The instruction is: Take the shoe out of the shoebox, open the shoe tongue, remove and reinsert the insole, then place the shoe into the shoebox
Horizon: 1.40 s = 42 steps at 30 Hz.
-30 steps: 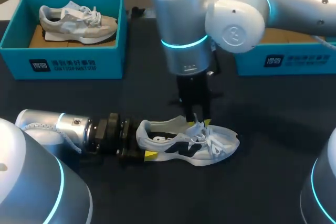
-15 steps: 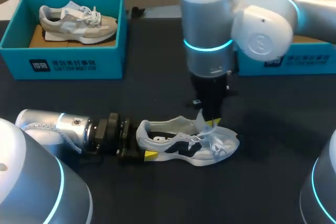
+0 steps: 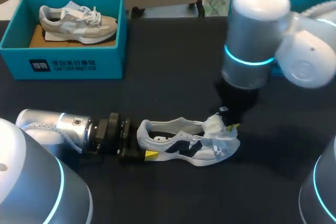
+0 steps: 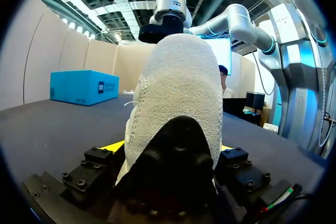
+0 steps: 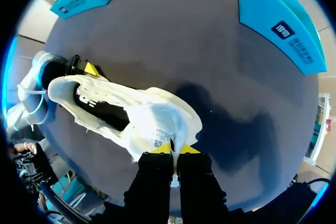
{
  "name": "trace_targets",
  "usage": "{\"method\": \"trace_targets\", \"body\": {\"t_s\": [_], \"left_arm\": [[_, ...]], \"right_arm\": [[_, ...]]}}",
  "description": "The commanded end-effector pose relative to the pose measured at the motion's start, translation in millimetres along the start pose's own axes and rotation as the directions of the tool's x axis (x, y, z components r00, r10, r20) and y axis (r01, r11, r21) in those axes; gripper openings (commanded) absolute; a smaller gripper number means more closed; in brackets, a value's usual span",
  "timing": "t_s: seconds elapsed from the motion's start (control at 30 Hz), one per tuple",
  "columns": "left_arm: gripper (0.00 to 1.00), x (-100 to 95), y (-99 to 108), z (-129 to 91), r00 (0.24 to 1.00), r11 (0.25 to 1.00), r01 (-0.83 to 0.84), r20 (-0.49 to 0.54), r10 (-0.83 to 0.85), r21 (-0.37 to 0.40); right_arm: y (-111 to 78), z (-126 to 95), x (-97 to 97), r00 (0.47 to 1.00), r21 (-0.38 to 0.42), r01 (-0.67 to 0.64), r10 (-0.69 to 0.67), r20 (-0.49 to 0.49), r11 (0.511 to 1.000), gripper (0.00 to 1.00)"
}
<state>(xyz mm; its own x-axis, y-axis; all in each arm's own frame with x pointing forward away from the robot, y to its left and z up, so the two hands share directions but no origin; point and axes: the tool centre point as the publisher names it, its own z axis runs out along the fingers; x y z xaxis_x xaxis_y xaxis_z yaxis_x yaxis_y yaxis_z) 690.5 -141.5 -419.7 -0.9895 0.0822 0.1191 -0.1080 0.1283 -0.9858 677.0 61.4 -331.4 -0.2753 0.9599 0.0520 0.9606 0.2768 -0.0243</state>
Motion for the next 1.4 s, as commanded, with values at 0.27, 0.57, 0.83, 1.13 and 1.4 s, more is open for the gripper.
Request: {"method": "trace_targets", "body": {"t_s": [0.27, 0.57, 0.83, 1.13, 1.4], "left_arm": [[0.0, 1.4, 1.2, -0.8, 1.0, 1.0, 0.0, 0.005, 0.0, -0.001], [0.0, 1.4, 1.2, -0.8, 1.0, 1.0, 0.0, 0.005, 0.0, -0.001], [0.0, 1.4, 1.2, -0.8, 1.0, 1.0, 0.0, 0.005, 0.0, -0.001], [0.0, 1.4, 1.2, -0.8, 1.0, 1.0, 0.0, 0.005, 0.0, -0.001], [0.0, 1.4, 1.2, -0.8, 1.0, 1.0, 0.0, 0.005, 0.0, -0.001]], "right_arm": [[-9.9, 24.6, -16.3, 0.871, -0.135, 0.007, -0.073, -0.487, 0.991, 0.02], [-11.8, 29.1, -20.7, 0.861, -0.127, 0.0, -0.065, -0.504, 0.992, 1.0], [-12.1, -8.1, -10.4, 0.904, -0.136, 0.044, -0.097, -0.416, 0.99, 1.0], [-9.8, -63.5, 7.0, 0.964, -0.118, 0.117, -0.141, -0.226, 0.986, 1.0], [1.5, -100.5, 31.6, 0.953, -0.066, 0.291, -0.296, -0.071, 0.954, 1.0]]}}
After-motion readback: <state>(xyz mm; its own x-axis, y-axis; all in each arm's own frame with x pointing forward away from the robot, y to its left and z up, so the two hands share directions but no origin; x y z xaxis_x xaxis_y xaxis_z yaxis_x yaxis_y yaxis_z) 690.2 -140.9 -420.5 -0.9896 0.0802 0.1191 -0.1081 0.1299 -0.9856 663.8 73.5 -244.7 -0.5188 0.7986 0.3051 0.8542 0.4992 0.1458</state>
